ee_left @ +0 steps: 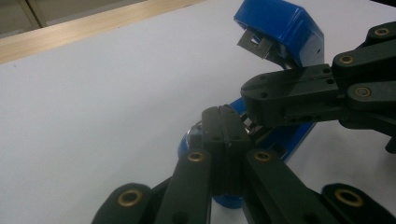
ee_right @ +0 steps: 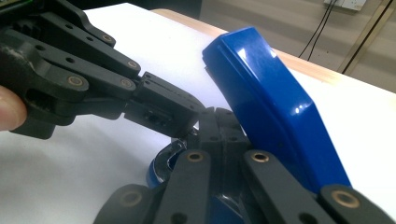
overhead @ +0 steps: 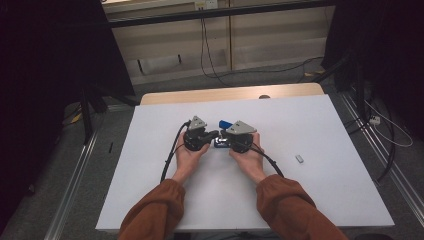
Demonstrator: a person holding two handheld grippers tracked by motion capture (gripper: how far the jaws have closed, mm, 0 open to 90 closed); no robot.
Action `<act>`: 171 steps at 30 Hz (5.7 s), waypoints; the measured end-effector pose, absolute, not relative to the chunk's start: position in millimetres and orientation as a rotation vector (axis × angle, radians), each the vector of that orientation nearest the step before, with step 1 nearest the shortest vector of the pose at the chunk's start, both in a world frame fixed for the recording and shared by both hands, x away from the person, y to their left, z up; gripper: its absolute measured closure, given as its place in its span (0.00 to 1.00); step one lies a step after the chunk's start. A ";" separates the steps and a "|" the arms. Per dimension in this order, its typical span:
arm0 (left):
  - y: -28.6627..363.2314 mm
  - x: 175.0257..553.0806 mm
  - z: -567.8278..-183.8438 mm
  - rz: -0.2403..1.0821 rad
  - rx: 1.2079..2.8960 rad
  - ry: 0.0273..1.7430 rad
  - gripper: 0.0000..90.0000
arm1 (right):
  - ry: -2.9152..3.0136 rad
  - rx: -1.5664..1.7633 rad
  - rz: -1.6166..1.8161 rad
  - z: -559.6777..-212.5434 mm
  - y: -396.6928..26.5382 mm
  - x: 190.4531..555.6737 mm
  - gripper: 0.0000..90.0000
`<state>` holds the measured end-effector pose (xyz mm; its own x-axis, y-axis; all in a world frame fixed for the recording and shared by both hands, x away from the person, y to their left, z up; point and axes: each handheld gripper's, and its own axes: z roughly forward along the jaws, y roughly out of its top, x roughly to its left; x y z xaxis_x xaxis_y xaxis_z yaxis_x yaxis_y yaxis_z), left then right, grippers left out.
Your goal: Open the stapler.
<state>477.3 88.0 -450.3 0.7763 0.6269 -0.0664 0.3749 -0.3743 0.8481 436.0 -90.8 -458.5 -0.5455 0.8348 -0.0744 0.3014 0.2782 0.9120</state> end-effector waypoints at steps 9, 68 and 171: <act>88.5 477.6 -450.8 0.329 2.004 0.747 1.00 | 1.968 1.027 1.230 -454.5 -90.9 436.7 1.00; 88.8 476.6 -451.5 0.342 2.001 0.734 1.00 | 1.862 1.048 1.246 -438.6 -111.6 431.4 1.00; 89.2 476.0 -452.2 0.339 1.992 0.746 1.00 | 1.780 1.181 1.215 -431.0 -189.2 416.4 1.00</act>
